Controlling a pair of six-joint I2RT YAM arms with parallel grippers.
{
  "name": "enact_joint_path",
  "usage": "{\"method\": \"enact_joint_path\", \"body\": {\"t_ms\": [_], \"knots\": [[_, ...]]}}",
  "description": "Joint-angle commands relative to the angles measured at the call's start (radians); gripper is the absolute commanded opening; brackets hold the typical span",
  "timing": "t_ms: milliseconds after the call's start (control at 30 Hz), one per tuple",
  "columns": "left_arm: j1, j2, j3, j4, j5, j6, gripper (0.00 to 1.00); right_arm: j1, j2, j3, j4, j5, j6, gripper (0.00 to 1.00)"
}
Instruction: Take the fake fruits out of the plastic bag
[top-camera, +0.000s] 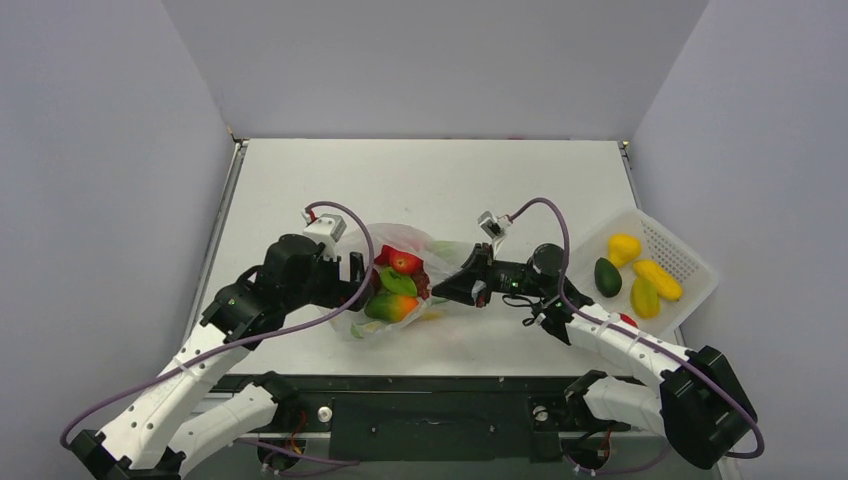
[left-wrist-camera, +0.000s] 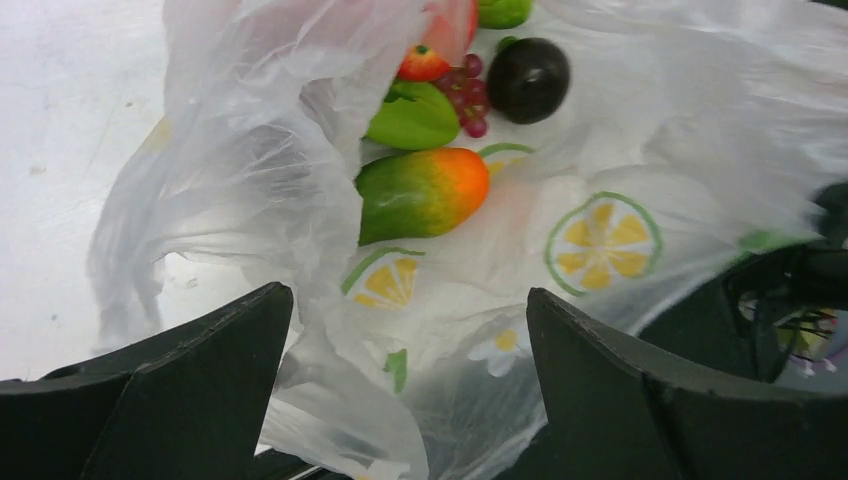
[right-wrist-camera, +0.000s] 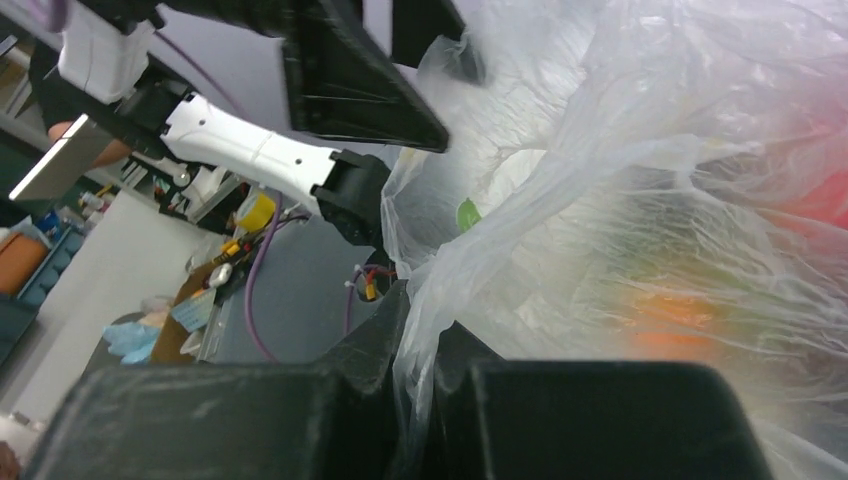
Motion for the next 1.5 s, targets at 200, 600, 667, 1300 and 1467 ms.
{"method": "enact_joint_path", "body": {"t_ms": [200,600,667,1300,1467], "knots": [[0.032,0.031,-0.070,0.105,-0.140,-0.014,0.44,0.000,0.105,-0.060,0.628,-0.173,0.292,0.00],[0.058,-0.060,-0.143,0.266,0.047,-0.007,0.00,-0.034,-0.174,0.098,-0.840,0.614,-0.329,0.40],[0.059,-0.082,-0.162,0.287,0.064,-0.025,0.00,-0.031,-0.209,0.130,-0.951,0.720,-0.308,0.56],[0.061,-0.111,-0.173,0.309,0.148,-0.075,0.00,0.745,-0.199,0.741,-1.599,1.766,-0.026,0.80],[0.061,-0.092,-0.160,0.307,0.148,-0.071,0.00,0.798,-0.100,0.865,-1.580,1.781,-0.142,0.88]]}}
